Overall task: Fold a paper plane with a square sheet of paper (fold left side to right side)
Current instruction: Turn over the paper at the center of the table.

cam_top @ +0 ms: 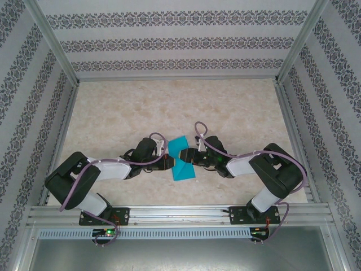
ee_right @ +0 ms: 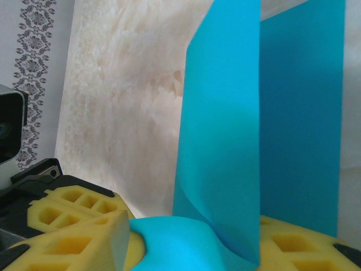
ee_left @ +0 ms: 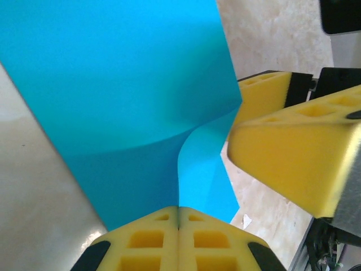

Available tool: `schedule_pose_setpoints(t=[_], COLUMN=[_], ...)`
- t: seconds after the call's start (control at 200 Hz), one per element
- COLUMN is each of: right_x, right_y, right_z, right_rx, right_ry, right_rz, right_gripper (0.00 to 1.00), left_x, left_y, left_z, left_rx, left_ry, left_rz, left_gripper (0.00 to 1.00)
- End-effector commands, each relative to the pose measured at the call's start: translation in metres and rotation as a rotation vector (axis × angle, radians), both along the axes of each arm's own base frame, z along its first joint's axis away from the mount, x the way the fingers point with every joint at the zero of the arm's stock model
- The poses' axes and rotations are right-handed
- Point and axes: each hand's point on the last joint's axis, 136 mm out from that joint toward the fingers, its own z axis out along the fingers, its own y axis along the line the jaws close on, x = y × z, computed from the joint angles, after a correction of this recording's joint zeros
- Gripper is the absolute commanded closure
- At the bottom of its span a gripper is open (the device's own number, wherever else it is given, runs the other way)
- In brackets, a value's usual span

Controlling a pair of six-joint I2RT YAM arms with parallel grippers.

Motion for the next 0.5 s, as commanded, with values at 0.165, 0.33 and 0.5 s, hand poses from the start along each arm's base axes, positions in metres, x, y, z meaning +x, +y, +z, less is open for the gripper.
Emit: schedule_pose_setpoints(t=[0.165, 0.33, 0.5], right_x=[-0.002, -0.001, 0.001], right_y=[0.011, 0.010, 0.009], right_z=[-0.004, -0.007, 0.005], right_rx=[0.002, -0.008, -0.002], right_ry=[-0.002, -0.001, -0.041], right_rz=[0.028, 0.023, 0.022], right_gripper=[0.58, 0.67, 0.87], left_x=[0.006, 0.006, 0.009], left_y=[0.006, 0.010, 0.020], left_z=[-0.010, -0.007, 0.012], left_rx=[0.011, 0.020, 0.036], left_ry=[0.006, -0.009, -0.066], left_rz=[0.037, 0.041, 0.059], left_gripper=[0.90, 0.83, 0.72])
